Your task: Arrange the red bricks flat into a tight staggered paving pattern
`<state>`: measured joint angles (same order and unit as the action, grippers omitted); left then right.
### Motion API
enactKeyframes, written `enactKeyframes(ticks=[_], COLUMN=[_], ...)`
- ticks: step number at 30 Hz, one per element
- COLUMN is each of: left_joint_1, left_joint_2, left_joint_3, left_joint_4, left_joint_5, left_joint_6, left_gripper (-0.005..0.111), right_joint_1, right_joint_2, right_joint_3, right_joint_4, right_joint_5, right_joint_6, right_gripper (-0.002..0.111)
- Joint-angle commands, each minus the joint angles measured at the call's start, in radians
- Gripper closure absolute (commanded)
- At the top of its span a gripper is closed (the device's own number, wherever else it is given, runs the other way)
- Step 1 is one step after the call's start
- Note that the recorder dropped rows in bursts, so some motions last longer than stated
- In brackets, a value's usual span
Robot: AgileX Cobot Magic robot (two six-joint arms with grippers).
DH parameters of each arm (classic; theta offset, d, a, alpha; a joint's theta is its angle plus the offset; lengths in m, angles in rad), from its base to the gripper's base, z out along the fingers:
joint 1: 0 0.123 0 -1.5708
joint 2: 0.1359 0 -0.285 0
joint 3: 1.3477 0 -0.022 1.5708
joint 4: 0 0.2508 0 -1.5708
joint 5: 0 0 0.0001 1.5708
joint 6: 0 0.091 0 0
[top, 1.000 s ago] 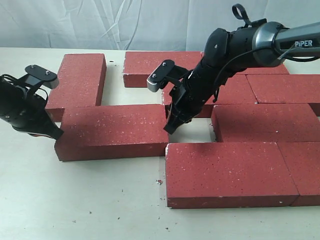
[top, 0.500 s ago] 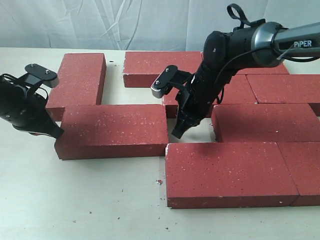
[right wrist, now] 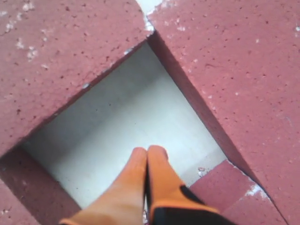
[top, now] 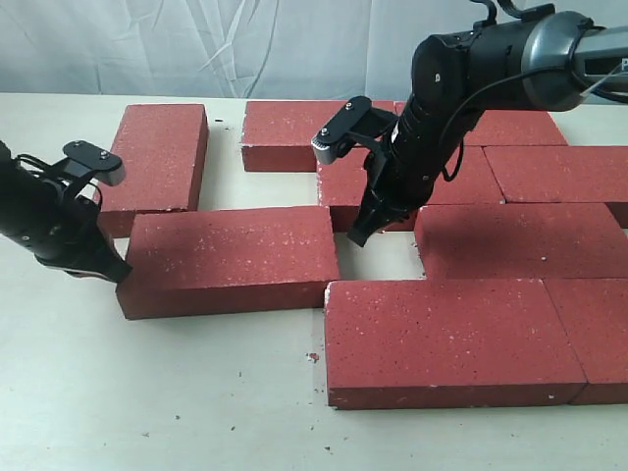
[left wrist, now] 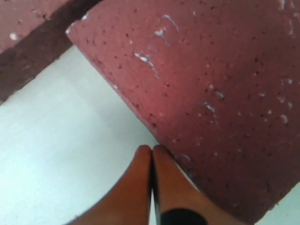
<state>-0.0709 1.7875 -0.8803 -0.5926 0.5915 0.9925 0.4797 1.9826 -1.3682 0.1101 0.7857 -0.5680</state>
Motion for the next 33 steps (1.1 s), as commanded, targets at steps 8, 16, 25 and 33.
enactKeyframes(ticks=[8, 16, 25, 33], left_joint_1=[-0.052, -0.051, -0.051, -0.110], left_joint_2=[0.005, 0.052, 0.062, 0.086], left_joint_3=[-0.015, -0.015, -0.046, -0.047], left_joint_4=[-0.177, -0.175, -0.197, -0.204], left_joint_5=[-0.001, -0.016, -0.006, -0.021], left_joint_6=[0.145, 0.145, 0.145, 0.145], left_gripper=[0.107, 0.107, 0.107, 0.107], right_joint_1=[-0.002, -0.002, -0.002, -0.002], right_joint_2=[-0.012, -0.012, -0.012, -0.012], right_joint_3=[-0.002, -0.002, -0.002, -0.002], right_joint_4=[-0.004, -0.015, -0.015, -0.015], right_joint_5=[-0.013, -0.015, -0.016, -0.017], right_joint_6=[0.005, 0.005, 0.005, 0.005], right_gripper=[0.109, 0.109, 0.109, 0.109])
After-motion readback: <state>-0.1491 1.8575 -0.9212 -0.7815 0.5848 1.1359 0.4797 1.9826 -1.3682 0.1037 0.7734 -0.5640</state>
